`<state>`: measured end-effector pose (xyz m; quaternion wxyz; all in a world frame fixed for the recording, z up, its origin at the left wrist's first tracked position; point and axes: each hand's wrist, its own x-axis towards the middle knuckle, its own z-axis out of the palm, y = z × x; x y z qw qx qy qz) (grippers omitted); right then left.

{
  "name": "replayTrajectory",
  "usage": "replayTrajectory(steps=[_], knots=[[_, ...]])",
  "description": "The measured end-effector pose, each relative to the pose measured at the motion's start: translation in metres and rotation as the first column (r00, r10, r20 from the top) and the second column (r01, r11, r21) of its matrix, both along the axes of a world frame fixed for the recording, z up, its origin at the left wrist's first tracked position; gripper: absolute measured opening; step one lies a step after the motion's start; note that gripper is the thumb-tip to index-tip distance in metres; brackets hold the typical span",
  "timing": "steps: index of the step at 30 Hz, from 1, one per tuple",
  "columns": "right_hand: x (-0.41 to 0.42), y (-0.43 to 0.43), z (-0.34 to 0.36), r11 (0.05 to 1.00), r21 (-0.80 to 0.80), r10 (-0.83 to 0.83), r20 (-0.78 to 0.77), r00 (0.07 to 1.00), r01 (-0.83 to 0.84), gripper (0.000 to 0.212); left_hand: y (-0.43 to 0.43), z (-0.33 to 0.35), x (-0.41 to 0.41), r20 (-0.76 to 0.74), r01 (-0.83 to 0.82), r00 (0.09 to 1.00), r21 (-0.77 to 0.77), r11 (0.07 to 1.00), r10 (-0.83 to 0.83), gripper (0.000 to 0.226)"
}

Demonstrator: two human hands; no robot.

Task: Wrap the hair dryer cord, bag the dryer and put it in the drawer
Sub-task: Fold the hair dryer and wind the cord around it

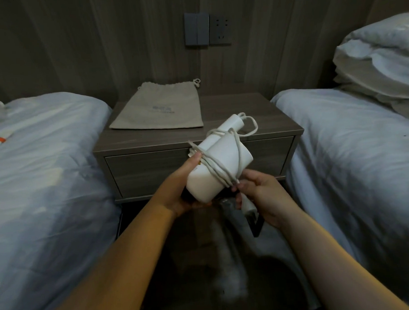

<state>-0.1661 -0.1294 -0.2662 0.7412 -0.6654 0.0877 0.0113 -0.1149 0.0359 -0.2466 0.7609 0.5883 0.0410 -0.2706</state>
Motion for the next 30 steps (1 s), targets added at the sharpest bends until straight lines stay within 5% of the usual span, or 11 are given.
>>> replayTrajectory(steps=[6,13,18,22,26,30], knots=[[0.0,-0.002,0.008,0.995,0.067,-0.063,-0.09,0.994,0.069,0.011,-0.002,0.003,0.004,-0.028,-0.083,0.996,0.074,0.994,0.085,0.031],[-0.003,-0.024,0.012,0.948,0.228,0.24,-0.043,0.97,-0.224,0.027,0.002,0.001,0.008,-0.024,-0.127,0.991,0.091,0.988,0.129,0.033],[-0.004,-0.028,0.014,0.972,-0.186,0.175,0.176,0.969,-0.142,0.033,0.004,0.003,0.005,-0.012,-0.136,0.99,0.104,0.985,0.138,0.031],[-0.006,-0.03,0.022,0.712,-0.691,0.176,0.349,0.92,0.126,0.033,0.005,0.004,0.002,0.05,-0.117,0.993,0.146,0.982,0.111,0.038],[-0.009,-0.028,0.023,0.566,-0.783,0.226,0.446,0.866,0.256,0.023,0.003,0.007,0.0,0.121,-0.118,0.988,0.224,0.967,0.092,0.031],[-0.012,-0.023,0.028,0.423,-0.818,0.231,0.514,0.826,0.39,0.036,0.004,0.007,0.002,0.161,-0.115,0.984,0.266,0.957,0.073,0.029]])
